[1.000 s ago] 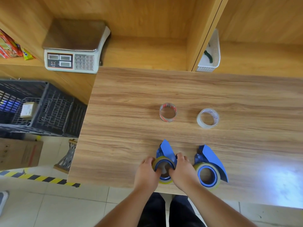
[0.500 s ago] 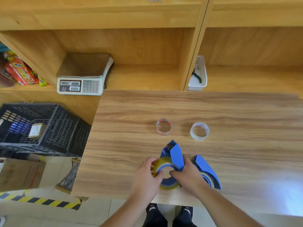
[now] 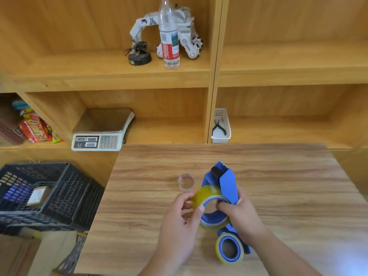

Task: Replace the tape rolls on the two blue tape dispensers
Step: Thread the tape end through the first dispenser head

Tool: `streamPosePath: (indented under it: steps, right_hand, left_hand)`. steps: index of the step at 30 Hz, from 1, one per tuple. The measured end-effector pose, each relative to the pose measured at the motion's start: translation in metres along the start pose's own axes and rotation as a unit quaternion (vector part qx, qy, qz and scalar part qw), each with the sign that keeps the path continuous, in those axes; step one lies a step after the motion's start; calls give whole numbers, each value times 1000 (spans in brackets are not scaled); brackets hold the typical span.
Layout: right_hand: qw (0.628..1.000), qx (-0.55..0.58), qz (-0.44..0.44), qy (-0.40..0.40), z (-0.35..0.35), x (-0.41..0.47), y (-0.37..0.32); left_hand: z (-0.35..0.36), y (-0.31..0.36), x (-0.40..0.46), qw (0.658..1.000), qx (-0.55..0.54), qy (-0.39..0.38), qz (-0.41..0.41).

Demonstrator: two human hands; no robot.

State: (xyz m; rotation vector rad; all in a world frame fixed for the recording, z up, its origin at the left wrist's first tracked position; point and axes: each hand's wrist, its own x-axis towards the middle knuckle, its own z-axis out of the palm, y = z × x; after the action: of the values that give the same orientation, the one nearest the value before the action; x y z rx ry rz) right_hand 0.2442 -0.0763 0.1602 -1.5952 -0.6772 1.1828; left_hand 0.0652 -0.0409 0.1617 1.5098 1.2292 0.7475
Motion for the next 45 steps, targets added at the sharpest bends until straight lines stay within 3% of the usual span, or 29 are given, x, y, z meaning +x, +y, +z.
streamPosePath:
  steps: [4,10,16,20,24,32,38,39,43,45]
  right_hand:
    - [997,79,-2,24,-6,-4,-12]
    - [989,141,-27,-16,-16,-12,-29]
    - [981,148,10,-127,-30,-15,-47]
    - [959,184,33,-211,-33,-24,-52]
    - [946,166,72,-269,-38,-27,-50]
    - [930,162,116,-310,-43,-31,-37]
    - [921,174,131,-324,-41,-35,-30]
    - [920,174,134,-326,-40,-35,-29]
    - [922,151,138,-330,-38,-37,-24]
    - [920,149,140,-333,-37,-38,-22]
  left_hand:
    - [9,19,-10,996,-76,38,17]
    - [24,32,-25,986,-144,84,31]
    - [2,53,-16,992,-30,11,122]
    - [-24,74,-2,975,76,-98,183]
    - [-33,87,4,963,79,-172,190]
    - [-35,90,-5,952,102,-169,233]
    - [-41,93,-15,867,286,-143,383]
    - [-41,94,-18,869,294,-136,373]
    - [-36,97,-24,939,217,-109,245]
    - [-35,97,-26,949,191,-130,213]
